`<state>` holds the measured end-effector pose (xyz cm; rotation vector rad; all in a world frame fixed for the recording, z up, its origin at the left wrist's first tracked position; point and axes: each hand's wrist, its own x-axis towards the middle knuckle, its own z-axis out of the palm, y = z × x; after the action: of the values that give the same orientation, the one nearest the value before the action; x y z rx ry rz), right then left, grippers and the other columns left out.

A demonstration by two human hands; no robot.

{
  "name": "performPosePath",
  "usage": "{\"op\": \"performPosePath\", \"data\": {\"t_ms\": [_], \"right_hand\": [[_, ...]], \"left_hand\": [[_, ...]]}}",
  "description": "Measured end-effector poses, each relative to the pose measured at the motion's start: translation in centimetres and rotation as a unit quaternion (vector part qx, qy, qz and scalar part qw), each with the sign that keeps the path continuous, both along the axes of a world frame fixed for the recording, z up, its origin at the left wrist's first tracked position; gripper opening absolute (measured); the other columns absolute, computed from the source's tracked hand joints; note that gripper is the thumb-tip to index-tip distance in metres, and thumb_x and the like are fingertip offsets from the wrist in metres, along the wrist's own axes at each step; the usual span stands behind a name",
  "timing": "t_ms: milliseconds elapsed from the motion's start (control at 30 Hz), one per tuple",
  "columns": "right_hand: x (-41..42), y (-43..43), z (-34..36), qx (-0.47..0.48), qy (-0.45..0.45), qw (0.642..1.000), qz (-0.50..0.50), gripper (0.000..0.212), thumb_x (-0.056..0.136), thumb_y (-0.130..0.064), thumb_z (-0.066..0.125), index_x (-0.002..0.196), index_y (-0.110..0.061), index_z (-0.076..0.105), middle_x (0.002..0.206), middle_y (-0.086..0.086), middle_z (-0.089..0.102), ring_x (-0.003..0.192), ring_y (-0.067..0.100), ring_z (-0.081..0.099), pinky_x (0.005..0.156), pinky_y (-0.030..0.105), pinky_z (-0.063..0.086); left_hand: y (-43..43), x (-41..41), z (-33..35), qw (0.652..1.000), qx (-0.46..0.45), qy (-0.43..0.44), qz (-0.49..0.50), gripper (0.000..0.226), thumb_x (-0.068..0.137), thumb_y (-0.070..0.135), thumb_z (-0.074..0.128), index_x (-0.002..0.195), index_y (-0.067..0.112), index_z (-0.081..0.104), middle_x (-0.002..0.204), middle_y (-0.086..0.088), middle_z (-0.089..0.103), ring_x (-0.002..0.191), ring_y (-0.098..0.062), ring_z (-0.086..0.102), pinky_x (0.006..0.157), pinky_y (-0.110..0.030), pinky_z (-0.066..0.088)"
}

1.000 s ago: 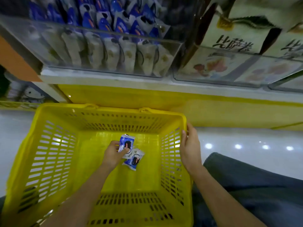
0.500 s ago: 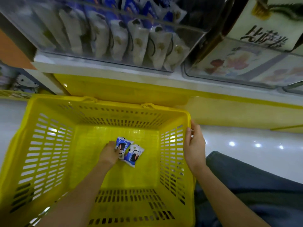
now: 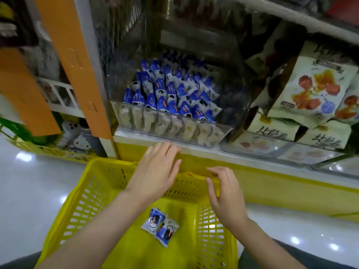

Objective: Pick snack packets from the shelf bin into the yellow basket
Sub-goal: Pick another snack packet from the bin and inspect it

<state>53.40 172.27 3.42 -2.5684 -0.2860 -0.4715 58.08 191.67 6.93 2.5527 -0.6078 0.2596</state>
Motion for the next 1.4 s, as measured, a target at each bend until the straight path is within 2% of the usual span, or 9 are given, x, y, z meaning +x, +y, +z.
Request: {"op": "performPosePath", "data": {"t_ms": [167, 267, 367, 500, 733, 900, 1033, 1267, 1400], "right_hand": [[4.9, 4.5, 8.8, 0.046, -0.134, 0.978, 0.150, 0.018, 0.092, -0.017, 0.045, 0.109, -0.014, 0.048, 0.099, -0.004, 0.048, 0.091, 0.008, 0.049, 0.082, 0.015, 0.038], [9.3, 7.1, 12.0, 0.062, -0.154, 0.975, 0.145, 0.021, 0.092, -0.015, 0.048, 0.112, -0.009, 0.053, 0.098, 0.002, 0.053, 0.088, 0.008, 0.050, 0.077, 0.020, 0.043], [15.1, 9.5, 13.6, 0.064, -0.081, 0.990, 0.100, 0.025, 0.094, -0.019, 0.047, 0.118, -0.014, 0.051, 0.107, -0.005, 0.048, 0.093, 0.001, 0.047, 0.080, 0.025, 0.045], [23.4, 11.0, 13.4, 0.006, 0.039, 0.999, 0.022, 0.029, 0.097, -0.019, 0.045, 0.119, -0.002, 0.053, 0.110, 0.018, 0.058, 0.101, 0.028, 0.055, 0.081, 0.025, 0.039], [30.7, 12.0, 11.9, -0.041, 0.187, 0.981, -0.037, 0.031, 0.096, -0.023, 0.046, 0.120, -0.006, 0.057, 0.122, 0.015, 0.058, 0.110, 0.028, 0.053, 0.085, 0.029, 0.039], [32.1, 12.7, 11.6, -0.106, 0.237, 0.963, -0.068, 0.024, 0.094, -0.026, 0.050, 0.098, -0.006, 0.063, 0.101, 0.015, 0.062, 0.097, 0.028, 0.057, 0.072, 0.028, 0.038], [32.1, 12.7, 11.9, -0.084, 0.193, 0.975, -0.071, 0.025, 0.092, -0.024, 0.054, 0.108, -0.008, 0.063, 0.111, 0.013, 0.062, 0.098, 0.025, 0.057, 0.075, 0.030, 0.040], [27.9, 12.6, 14.1, 0.142, 0.039, 0.988, -0.049, 0.035, 0.087, -0.019, 0.062, 0.121, -0.010, 0.058, 0.120, 0.007, 0.061, 0.102, 0.013, 0.056, 0.076, 0.015, 0.046], [21.4, 12.0, 15.8, 0.175, -0.034, 0.984, 0.018, 0.029, 0.087, -0.017, 0.063, 0.114, -0.006, 0.061, 0.101, -0.002, 0.060, 0.088, 0.004, 0.056, 0.068, 0.004, 0.043]], "left_hand": [[3.8, 2.3, 7.2, 0.992, -0.005, -0.121, 0.028, 0.028, 0.091, 0.025, 0.041, 0.106, 0.008, 0.057, 0.095, -0.006, 0.056, 0.090, -0.019, 0.045, 0.076, -0.027, 0.029], [5.9, 3.8, 8.3, 0.994, 0.024, -0.091, 0.062, 0.025, 0.093, 0.023, 0.047, 0.110, 0.007, 0.056, 0.103, -0.010, 0.058, 0.098, -0.028, 0.052, 0.082, -0.031, 0.033], [6.9, 4.7, 7.9, 0.995, 0.063, -0.043, 0.060, 0.026, 0.094, 0.025, 0.048, 0.114, 0.010, 0.057, 0.108, -0.007, 0.060, 0.103, -0.027, 0.053, 0.089, -0.032, 0.033], [7.2, 5.0, 7.3, 0.993, 0.085, -0.064, 0.042, 0.021, 0.094, 0.023, 0.048, 0.098, 0.011, 0.065, 0.092, -0.004, 0.066, 0.090, -0.027, 0.060, 0.084, -0.031, 0.030], [7.3, 5.6, 6.9, 0.996, 0.054, -0.070, 0.031, 0.039, 0.091, 0.026, 0.030, 0.088, 0.014, 0.066, 0.080, -0.001, 0.065, 0.078, -0.023, 0.060, 0.076, -0.029, 0.031], [7.4, 5.6, 6.9, 0.995, 0.047, -0.082, 0.030, 0.036, 0.092, 0.025, 0.031, 0.086, 0.015, 0.065, 0.079, 0.000, 0.064, 0.077, -0.021, 0.059, 0.076, -0.030, 0.032], [7.3, 5.6, 6.8, 0.994, 0.049, -0.094, 0.033, 0.032, 0.091, 0.025, 0.035, 0.086, 0.016, 0.065, 0.078, 0.001, 0.064, 0.076, -0.020, 0.059, 0.076, -0.029, 0.037], [6.9, 5.3, 6.8, 0.995, 0.034, -0.080, 0.040, 0.027, 0.094, 0.022, 0.039, 0.095, 0.014, 0.065, 0.088, -0.001, 0.065, 0.087, -0.022, 0.058, 0.083, -0.029, 0.030], [6.3, 4.4, 6.9, 0.992, -0.094, -0.069, 0.054, 0.018, 0.093, 0.013, 0.048, 0.106, 0.012, 0.061, 0.103, -0.002, 0.062, 0.104, -0.017, 0.049, 0.092, -0.023, 0.023]]}}
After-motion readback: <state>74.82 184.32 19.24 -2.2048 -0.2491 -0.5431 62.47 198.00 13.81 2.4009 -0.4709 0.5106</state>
